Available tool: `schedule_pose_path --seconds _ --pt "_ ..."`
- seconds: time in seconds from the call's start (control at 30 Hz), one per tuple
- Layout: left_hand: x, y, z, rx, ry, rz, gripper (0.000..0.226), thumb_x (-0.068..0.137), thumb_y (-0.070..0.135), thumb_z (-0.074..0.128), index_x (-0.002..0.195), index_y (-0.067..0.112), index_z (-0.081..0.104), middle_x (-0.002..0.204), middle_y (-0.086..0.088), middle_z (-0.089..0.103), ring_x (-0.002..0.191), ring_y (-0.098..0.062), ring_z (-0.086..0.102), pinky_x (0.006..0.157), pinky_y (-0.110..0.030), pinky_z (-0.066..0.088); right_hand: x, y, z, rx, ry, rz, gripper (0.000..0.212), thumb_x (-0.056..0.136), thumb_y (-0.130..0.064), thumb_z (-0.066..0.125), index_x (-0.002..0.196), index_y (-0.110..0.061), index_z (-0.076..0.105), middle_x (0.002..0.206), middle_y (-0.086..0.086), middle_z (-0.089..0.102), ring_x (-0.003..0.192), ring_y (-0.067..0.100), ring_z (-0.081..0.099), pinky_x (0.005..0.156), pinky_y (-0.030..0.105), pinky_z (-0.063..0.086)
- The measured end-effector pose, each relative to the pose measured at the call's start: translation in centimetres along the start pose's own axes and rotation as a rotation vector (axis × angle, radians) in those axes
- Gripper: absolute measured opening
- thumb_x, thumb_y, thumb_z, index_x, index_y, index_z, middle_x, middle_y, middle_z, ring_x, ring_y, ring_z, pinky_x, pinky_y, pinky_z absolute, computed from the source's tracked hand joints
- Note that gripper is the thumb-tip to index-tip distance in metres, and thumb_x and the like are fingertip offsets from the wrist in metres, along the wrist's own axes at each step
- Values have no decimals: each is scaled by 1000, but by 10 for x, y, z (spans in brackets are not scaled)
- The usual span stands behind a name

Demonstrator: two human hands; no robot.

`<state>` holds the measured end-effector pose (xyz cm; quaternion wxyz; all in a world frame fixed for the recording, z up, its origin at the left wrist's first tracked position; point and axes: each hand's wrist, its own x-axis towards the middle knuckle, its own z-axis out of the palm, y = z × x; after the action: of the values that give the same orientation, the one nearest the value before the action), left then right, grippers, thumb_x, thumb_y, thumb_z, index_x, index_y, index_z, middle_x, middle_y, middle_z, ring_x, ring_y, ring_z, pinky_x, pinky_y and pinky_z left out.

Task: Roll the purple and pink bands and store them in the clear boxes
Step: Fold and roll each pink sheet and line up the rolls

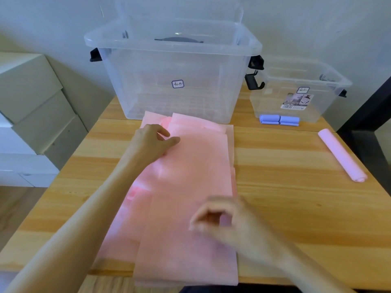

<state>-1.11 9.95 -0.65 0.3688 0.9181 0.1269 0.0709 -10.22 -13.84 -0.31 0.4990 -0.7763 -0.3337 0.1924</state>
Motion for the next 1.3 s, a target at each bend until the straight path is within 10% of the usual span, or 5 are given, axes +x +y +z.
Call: schedule_pose_path --seconds 0.23,0.37,0.67,1.13,1.3 --pt "32 -2 14 -1 55 8 20 86 31 72 104 22 69 95 7 67 79 -14 59 69 -26 47 91 59 -61 -266 704 19 10 90 -8 68 91 -16 74 87 -12 67 77 0 57 73 10 40" --pt "28 -3 16 -14 86 128 5 88 28 71 89 27 66 94 10 60 80 -9 56 67 -22 39 123 87 -79 -544 581 98 34 95 -23 64 129 -20 64 118 -5 58 110 17 46 93 20 32" --pt "-37 -6 -19 -347 33 368 19 75 45 69 80 27 64 110 14 66 113 -4 61 103 -21 43 64 42 -58 -220 580 -152 16 83 -8 76 82 -14 61 95 -3 70 96 8 63 87 15 42" --pt "-77 3 -43 -456 78 308 22 76 30 69 73 9 63 70 15 63 68 2 59 71 -8 44 13 15 -23 25 498 -170 31 87 -30 66 66 -8 59 60 -13 37 60 4 31 55 16 27" --pt "-78 8 -44 -577 85 207 33 73 41 75 69 9 68 84 14 69 80 7 62 76 -5 43 17 1 -28 32 577 -212 11 85 -26 67 89 -20 76 66 -26 63 62 -4 53 62 7 37"
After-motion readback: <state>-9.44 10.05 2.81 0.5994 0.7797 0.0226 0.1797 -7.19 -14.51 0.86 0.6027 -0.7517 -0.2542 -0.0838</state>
